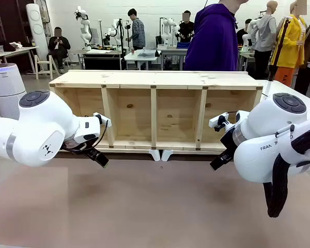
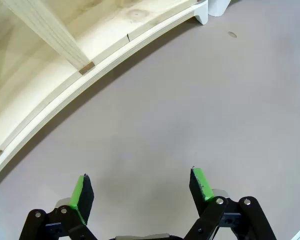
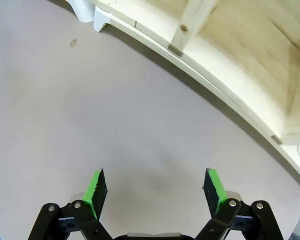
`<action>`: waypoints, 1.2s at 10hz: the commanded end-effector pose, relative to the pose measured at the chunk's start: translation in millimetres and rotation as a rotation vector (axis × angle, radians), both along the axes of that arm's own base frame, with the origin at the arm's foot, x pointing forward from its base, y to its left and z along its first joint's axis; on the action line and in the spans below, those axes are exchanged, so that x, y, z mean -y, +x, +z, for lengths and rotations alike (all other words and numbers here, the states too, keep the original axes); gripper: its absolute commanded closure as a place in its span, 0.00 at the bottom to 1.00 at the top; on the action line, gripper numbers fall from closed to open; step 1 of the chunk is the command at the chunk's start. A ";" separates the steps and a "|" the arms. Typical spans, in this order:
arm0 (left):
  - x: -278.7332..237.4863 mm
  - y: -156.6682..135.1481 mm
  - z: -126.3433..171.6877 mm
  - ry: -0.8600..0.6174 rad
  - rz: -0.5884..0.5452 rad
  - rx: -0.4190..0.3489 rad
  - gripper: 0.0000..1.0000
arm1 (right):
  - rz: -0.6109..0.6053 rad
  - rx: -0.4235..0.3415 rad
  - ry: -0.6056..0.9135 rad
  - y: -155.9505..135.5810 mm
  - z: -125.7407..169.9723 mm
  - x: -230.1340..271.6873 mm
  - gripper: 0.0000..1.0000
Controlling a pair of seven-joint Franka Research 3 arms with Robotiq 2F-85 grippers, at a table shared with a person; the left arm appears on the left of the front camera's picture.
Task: Perform cable management.
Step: When the cord part of the Power Cable appears at the lower middle area of the table and stops, grasp the cord part of the Power Cable.
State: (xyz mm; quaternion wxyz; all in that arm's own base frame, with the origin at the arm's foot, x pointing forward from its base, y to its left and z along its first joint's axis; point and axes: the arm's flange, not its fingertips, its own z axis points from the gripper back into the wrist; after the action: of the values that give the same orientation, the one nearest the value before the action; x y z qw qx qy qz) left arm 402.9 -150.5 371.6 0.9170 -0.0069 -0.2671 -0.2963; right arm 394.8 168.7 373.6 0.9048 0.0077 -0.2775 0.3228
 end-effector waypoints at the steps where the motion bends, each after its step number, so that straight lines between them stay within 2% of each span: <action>1: 0.1 -0.1 0.0 0.000 0.000 0.000 0.00 | 0.000 0.000 0.000 0.0 0.0 0.0 0.00; 11: 1.6 -0.6 0.0 0.002 -0.004 0.001 0.00 | 0.001 0.000 -0.001 -0.1 0.0 -0.2 0.00; 12: 0.0 -2.8 5.5 0.026 0.017 -0.003 0.00 | -0.025 0.020 0.004 -6.0 5.9 3.8 0.00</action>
State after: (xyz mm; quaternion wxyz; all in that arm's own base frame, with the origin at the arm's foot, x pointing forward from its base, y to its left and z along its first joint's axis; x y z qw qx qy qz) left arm 402.3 -151.4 371.9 0.9166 -0.0044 -0.2661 -0.2983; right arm 395.2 167.8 375.8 0.9048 0.0072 -0.2800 0.3209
